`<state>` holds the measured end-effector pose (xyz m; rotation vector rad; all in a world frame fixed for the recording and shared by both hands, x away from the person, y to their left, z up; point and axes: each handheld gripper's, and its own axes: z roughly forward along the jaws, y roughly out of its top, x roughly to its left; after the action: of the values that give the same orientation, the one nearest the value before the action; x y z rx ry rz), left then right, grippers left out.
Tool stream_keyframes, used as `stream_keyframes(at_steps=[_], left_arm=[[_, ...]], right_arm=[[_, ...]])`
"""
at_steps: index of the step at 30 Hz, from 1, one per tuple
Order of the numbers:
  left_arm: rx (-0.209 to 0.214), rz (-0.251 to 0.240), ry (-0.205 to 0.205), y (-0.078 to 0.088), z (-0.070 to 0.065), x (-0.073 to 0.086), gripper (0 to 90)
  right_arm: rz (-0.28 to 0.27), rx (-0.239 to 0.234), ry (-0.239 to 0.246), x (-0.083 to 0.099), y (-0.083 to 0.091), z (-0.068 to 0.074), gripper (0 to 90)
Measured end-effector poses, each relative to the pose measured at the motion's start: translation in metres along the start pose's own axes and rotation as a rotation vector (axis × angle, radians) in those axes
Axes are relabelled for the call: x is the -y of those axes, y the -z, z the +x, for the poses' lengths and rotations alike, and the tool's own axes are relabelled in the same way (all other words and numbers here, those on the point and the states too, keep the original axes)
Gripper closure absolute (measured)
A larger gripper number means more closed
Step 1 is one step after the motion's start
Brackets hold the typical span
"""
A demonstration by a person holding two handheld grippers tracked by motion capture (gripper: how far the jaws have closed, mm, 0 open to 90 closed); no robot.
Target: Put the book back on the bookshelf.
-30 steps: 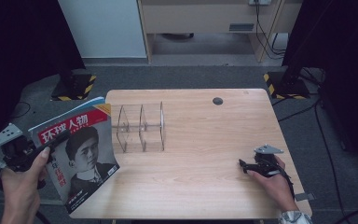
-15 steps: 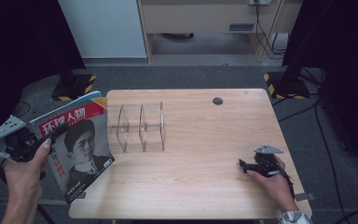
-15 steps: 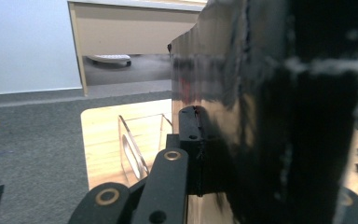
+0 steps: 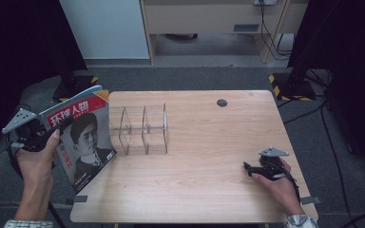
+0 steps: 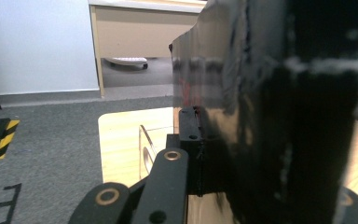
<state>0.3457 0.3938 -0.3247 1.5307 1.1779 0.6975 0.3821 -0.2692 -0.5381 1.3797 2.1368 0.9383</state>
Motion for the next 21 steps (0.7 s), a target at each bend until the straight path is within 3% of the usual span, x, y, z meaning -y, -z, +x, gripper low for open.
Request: stream_keyframes(at_steps=[16, 21], left_arm=[[-0.027, -0.081, 0.011, -0.022, 0.001, 0.004, 86.4], [-0.046, -0.091, -0.014, -0.029, -0.004, 0.007, 86.4]], right_arm=[[0.001, 0.0, -0.002, 0.0, 0.0, 0.0, 17.0], [0.0, 0.001, 0.0, 0.0, 0.0, 0.0, 17.1]])
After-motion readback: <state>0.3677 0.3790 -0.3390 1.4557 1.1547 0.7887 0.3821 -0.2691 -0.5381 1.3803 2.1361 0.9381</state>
